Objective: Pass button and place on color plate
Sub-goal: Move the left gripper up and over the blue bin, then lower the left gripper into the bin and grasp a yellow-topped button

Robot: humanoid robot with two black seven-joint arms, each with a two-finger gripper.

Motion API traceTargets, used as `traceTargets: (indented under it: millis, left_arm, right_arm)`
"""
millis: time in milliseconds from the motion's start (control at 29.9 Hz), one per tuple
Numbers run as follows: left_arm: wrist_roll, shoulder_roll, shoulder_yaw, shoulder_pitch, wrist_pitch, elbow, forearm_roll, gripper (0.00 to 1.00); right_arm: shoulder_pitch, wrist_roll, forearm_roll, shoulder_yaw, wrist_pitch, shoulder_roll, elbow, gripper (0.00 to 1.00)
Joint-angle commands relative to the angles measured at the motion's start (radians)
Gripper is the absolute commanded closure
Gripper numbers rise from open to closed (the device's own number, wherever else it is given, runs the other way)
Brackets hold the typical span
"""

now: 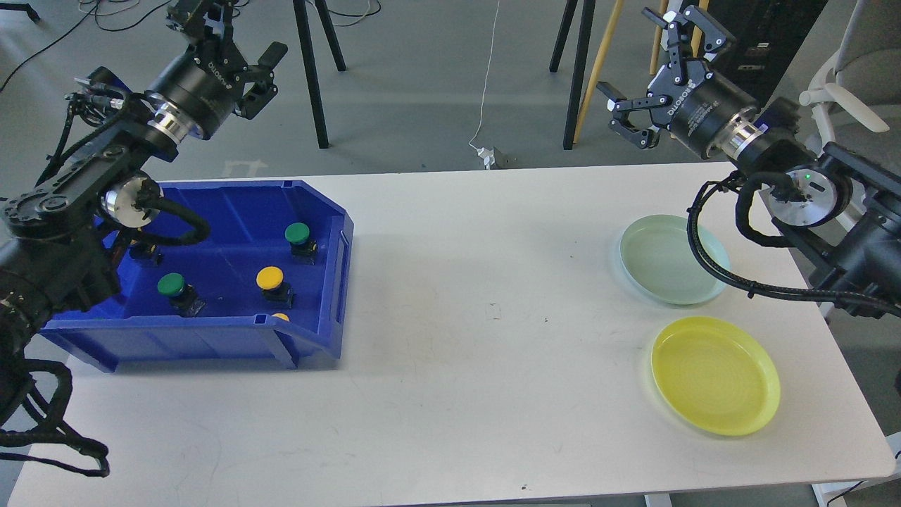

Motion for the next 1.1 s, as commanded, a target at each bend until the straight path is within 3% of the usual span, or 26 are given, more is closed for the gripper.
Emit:
traceTargets:
  millis: [0, 234, 401, 534, 635, 768, 935, 1069]
  left_arm:
    - [0.0, 0.003, 0.0, -0.001, 0.0, 0.006, -0.046, 0.0]
    - [0.0, 0.016, -0.007, 0.013, 0.0, -0.01, -0.112, 0.0]
    - [0.0, 0.04, -0.144, 0.108, 0.0, -0.243, -0.15, 0.0]
    - [0.0, 0.227, -0.132, 0.106, 0.0, -0.459, -0.02, 0.0]
    - [0.0, 0.357, -0.022, 0.071, 0.0, -0.572, 0.162, 0.0]
    - [0.0, 0.493, 0.225, -0.076, 0.0, -0.636, 0.501, 0.0]
    - [0.0, 0.516, 0.56, -0.243, 0.0, -0.616, 0.976, 0.01]
    - [0.0, 0.502, 0.66, -0.247, 0.0, -0.569, 1.179, 0.01]
  right_arm:
    - [-0.006, 0.0, -0.001, 0.039, 0.0, 0.001, -0.018, 0.01]
    - [-0.017, 0.007, 0.002, 0.055, 0.0, -0.004, -0.022, 0.01]
    - [-0.014, 0.006, 0.002, 0.052, 0.0, -0.007, -0.026, 0.01]
    - [-0.018, 0.006, 0.004, 0.052, 0.0, -0.018, -0.048, 0.01]
    - [-0.038, 0.006, 0.01, 0.058, 0.0, -0.042, -0.062, 0.01]
    - [-0.075, 0.006, 0.013, 0.088, 0.0, -0.067, -0.058, 0.01]
    - [-0.141, -0.011, 0.012, 0.135, 0.0, -0.093, -0.067, 0.01]
    - [-0.19, -0.011, 0.013, 0.136, 0.0, -0.094, -0.067, 0.01]
